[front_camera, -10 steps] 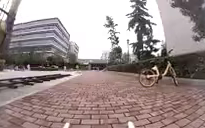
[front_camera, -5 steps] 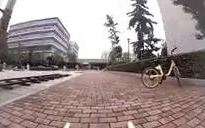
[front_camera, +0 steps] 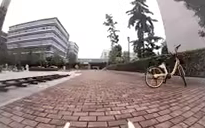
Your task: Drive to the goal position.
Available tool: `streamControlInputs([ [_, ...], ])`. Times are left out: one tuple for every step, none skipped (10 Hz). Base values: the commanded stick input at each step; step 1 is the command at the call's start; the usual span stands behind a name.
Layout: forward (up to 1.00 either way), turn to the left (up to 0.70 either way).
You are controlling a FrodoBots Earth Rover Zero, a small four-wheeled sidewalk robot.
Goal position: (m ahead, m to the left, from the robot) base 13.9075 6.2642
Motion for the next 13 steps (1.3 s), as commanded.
streamControlInputs([
  [0.45, 0.00],
  [0.45, 0.00],
  [0.45, 0.00],
  [0.45, 0.00],
  [0.45, 0.00],
  [0.45, 0.00],
  [0.45, 0.00],
  [0.45, 0.00],
  [0.45, 0.00],
  [0.45, 0.00],
  [0.45, 0.00],
  [0.45, 0.00],
  [0.45, 0.00],
])
